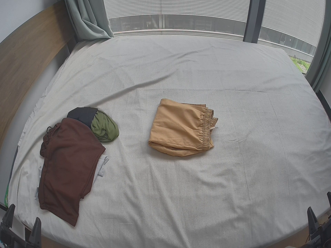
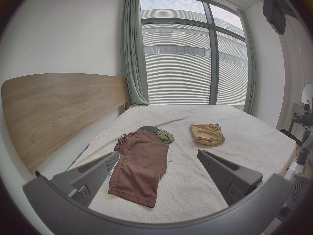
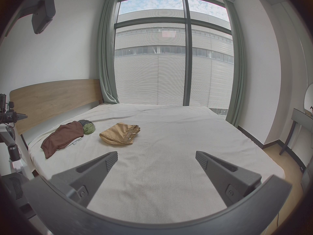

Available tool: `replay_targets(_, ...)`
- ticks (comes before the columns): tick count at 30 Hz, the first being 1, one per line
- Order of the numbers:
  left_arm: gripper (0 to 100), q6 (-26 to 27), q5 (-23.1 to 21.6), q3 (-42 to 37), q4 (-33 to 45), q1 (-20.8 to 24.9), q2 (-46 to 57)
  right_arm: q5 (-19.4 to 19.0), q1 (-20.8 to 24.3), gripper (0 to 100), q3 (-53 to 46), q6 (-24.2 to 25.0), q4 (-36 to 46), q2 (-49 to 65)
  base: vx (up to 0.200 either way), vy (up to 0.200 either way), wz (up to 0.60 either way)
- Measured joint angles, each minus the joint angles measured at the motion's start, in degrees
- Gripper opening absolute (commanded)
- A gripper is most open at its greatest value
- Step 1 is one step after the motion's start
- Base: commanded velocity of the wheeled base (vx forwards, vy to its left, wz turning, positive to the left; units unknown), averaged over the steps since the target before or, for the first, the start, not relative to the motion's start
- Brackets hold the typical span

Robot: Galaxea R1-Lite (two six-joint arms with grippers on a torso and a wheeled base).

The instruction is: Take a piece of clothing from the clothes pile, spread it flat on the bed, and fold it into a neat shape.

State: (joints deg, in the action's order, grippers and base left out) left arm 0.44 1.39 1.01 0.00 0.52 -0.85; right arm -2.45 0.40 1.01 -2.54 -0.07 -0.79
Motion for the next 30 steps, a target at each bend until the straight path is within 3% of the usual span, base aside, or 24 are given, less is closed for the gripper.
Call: replay_targets(30, 100, 0.0, 0.0, 0.0, 0.0, 0.0, 0.0, 1.3, 0.2, 100, 0.0, 2.1, 0.2, -0.1, 0.0, 0.0, 0.0)
